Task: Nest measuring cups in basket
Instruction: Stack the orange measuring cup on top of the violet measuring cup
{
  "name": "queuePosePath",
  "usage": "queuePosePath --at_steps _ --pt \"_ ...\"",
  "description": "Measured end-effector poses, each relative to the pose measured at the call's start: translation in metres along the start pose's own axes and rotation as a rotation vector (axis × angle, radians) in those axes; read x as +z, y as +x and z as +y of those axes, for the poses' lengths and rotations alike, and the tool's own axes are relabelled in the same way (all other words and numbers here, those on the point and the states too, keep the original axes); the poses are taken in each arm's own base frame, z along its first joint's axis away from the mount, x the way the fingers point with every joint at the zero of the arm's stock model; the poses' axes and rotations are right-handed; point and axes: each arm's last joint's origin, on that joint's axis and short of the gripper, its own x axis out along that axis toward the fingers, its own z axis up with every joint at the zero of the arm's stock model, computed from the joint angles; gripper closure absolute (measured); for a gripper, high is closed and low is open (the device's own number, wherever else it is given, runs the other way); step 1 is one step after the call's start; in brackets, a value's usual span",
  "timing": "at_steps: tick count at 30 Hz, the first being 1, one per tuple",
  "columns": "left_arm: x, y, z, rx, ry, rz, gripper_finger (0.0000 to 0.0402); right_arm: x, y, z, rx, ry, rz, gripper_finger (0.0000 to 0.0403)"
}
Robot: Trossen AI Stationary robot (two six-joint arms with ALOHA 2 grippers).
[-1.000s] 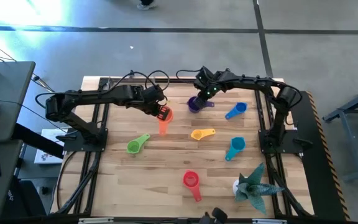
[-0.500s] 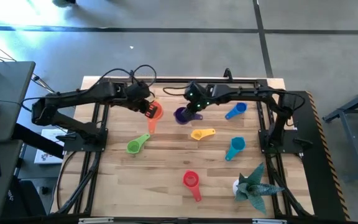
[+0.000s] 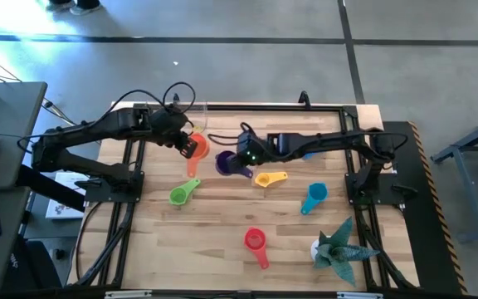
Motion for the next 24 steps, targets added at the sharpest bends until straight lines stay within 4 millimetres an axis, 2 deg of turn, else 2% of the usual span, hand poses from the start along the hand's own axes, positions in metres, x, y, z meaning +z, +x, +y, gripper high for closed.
queuePosePath --at_steps 5,13,24 --pt "0.0 -0.002 0.001 -0.001 0.054 -0.004 0.0396 -0.015 0.004 0.008 -0.031 0.082 -0.009 0.0403" --pt "-0.002 -0.002 0.001 0.005 0.086 0.011 0.0396 -0.048 0.032 0.014 -0.087 0.145 0.067 0.0403" --pt "-0.002 -0.002 0.001 0.005 0.083 0.012 0.0396 -0.061 0.062 0.008 -0.127 0.181 0.088 0.0403"
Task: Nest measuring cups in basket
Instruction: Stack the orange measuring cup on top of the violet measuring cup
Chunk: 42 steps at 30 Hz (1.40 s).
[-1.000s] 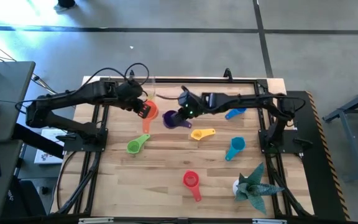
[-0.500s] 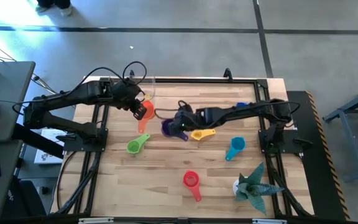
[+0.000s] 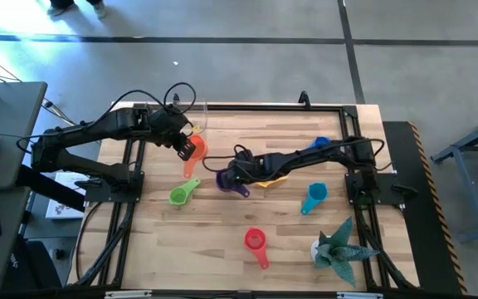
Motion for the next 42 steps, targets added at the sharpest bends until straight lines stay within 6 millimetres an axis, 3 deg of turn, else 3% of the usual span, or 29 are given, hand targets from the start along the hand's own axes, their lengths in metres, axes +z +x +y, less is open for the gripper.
queuePosePath --at_steps 19,28,33,42 --pt "0.0 0.0 0.0 0.0 0.0 0.0 0.0396 0.008 0.006 -0.008 -0.041 0.006 0.004 0.04" --pt "0.0 0.0 0.0 0.0 -0.005 0.0 0.0396 0.008 0.006 -0.008 -0.039 0.006 0.004 0.0336" --pt "0.0 0.0 0.0 0.0 -0.048 0.001 0.0396 0.008 0.006 -0.008 -0.038 0.006 0.006 0.0322" --pt "0.0 0.0 0.0 0.0 -0.175 0.002 0.0396 0.016 -0.02 -0.009 -0.066 -0.073 -0.034 0.032"
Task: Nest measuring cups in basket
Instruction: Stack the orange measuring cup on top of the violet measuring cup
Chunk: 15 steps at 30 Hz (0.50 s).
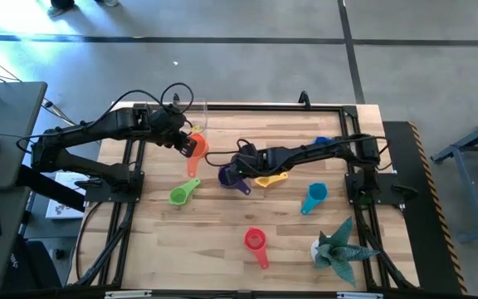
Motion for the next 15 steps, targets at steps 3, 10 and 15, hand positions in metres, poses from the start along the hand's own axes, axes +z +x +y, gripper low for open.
queuePosePath --at_steps 3,10,15 --pt "0.0 0.0 0.0 -0.002 -0.045 0.005 0.0396 0.009 -0.017 -0.002 -0.001 -0.037 -0.035 0.032" --pt "-0.002 0.0 -0.002 -0.013 -0.147 0.012 0.0396 0.035 -0.056 -0.012 0.016 -0.13 -0.137 0.032" --pt "-0.006 -0.001 -0.007 -0.02 -0.229 0.016 0.0396 0.063 -0.084 -0.028 -0.01 -0.224 -0.242 0.032"
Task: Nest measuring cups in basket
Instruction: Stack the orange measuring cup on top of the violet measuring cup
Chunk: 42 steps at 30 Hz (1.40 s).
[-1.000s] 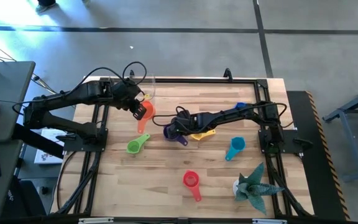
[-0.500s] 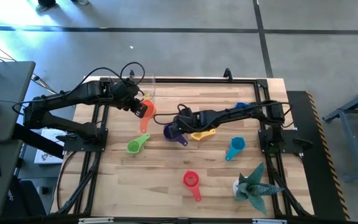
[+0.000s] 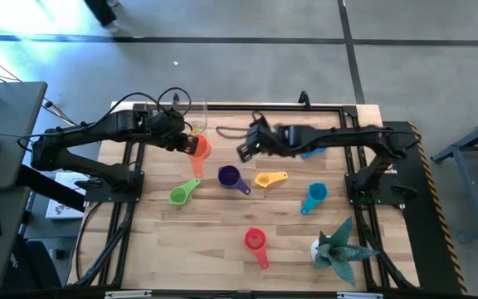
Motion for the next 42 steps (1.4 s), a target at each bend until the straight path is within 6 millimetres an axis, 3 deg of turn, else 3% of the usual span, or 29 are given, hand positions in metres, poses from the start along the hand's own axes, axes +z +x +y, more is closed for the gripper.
queuePosePath --at_steps 11,20,31,42 --pt "-0.02 0.02 -0.025 0.063 -0.203 -0.047 0.0396 0.056 -0.037 -0.066 -0.048 -0.143 -0.119 0.032" --pt "-0.037 0.062 -0.062 0.051 -0.289 -0.139 0.0396 0.075 -0.044 -0.107 -0.148 -0.159 -0.128 0.032" --pt "-0.072 0.106 -0.089 0.067 -0.4 -0.122 0.0396 0.075 -0.041 -0.125 -0.214 -0.219 -0.053 0.032" --pt "-0.096 0.132 -0.094 0.136 -0.504 -0.111 0.0396 0.075 -0.041 -0.125 -0.217 -0.252 -0.046 0.032"
